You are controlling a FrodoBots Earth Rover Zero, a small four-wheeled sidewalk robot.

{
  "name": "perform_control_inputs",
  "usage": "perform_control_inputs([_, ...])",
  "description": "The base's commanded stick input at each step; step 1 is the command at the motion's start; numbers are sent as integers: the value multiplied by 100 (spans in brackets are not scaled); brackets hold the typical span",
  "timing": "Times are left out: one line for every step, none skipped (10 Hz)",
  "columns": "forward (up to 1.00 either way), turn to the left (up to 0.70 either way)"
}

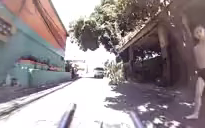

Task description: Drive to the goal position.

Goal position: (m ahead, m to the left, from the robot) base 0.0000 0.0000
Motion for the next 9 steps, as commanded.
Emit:
perform_control_inputs([100, 0])
perform_control_inputs([100, 1])
perform_control_inputs([100, 2])
perform_control_inputs([100, 3])
perform_control_inputs([100, 4])
perform_control_inputs([100, 7])
perform_control_inputs([100, 12])
perform_control_inputs([100, 16])
perform_control_inputs([100, 21])
